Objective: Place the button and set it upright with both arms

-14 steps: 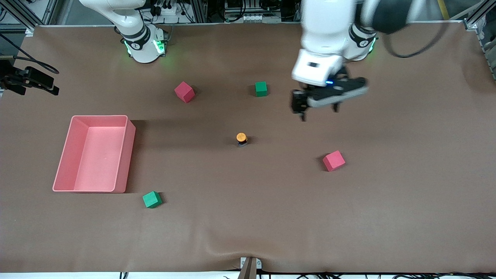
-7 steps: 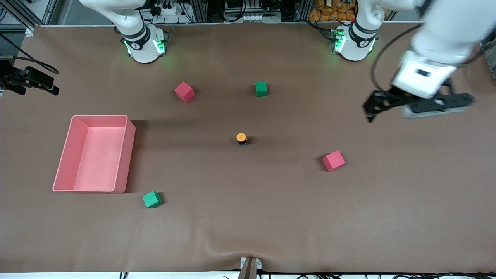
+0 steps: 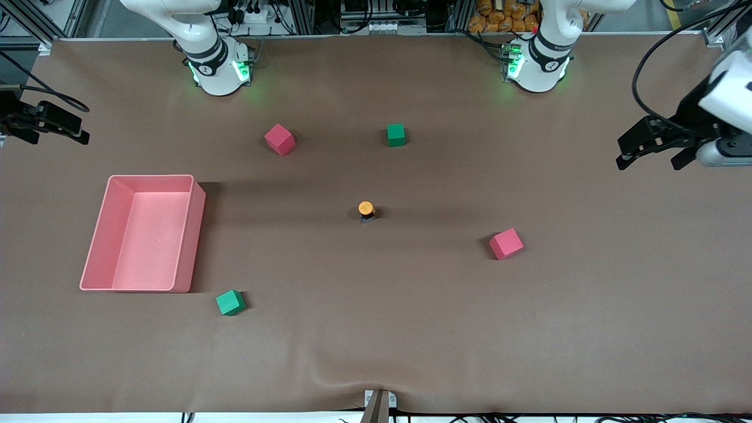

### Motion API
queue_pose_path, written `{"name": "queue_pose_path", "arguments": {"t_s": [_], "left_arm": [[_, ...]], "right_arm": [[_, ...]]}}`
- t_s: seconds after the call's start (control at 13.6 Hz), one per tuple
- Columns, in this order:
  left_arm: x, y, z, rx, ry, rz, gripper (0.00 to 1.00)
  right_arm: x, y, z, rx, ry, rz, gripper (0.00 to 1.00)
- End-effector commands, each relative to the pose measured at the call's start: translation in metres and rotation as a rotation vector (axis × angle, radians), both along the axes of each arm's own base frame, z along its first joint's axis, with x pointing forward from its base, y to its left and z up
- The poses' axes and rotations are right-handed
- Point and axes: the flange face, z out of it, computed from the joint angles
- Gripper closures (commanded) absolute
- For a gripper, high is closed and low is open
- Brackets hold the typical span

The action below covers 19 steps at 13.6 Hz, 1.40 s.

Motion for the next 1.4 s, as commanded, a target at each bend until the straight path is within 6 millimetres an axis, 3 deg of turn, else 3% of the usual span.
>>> {"name": "queue_pose_path", "arguments": {"t_s": [0.0,0.29,0.52,0.59,0.74,0.96,1.1,1.18,1.33], "left_arm": [[-0.014,0.022,-0.008,-0.08,0.062,-0.013,0.0],[-0.046,0.03,-0.023,-0.097,0.116,0.051,0.0],[-0.067,-0.015,-0.012,0.068,0.077,0.006,0.0],[-0.077,-0.02,-0.017,0.107,0.082,-0.014,0.0],[-0.072,0.001,-0.02,0.109,0.079,-0.032,0.0],[-0.041,0.033,-0.013,0.124,0.045,-0.101,0.0],[-0.023,0.077,-0.014,0.12,0.038,-0.143,0.0],[-0.022,0.083,-0.014,0.117,0.038,-0.134,0.0],[-0.02,0.073,-0.01,0.119,0.028,-0.142,0.0]], "right_arm": [[-0.001,0.002,0.006,0.012,-0.009,0.003,0.0],[-0.001,0.005,0.006,0.012,-0.011,0.009,0.0],[-0.003,-0.005,0.006,0.013,-0.011,0.062,0.0],[-0.003,-0.01,0.006,0.013,-0.011,0.06,0.0],[-0.004,-0.011,0.006,0.013,-0.008,0.059,0.0],[-0.004,-0.009,0.006,0.017,-0.004,0.031,0.0],[-0.003,-0.009,0.005,0.016,0.0,-0.029,0.0],[-0.003,-0.009,0.005,0.016,0.0,-0.03,0.0],[-0.003,-0.009,0.005,0.016,0.0,-0.03,0.0]]}}
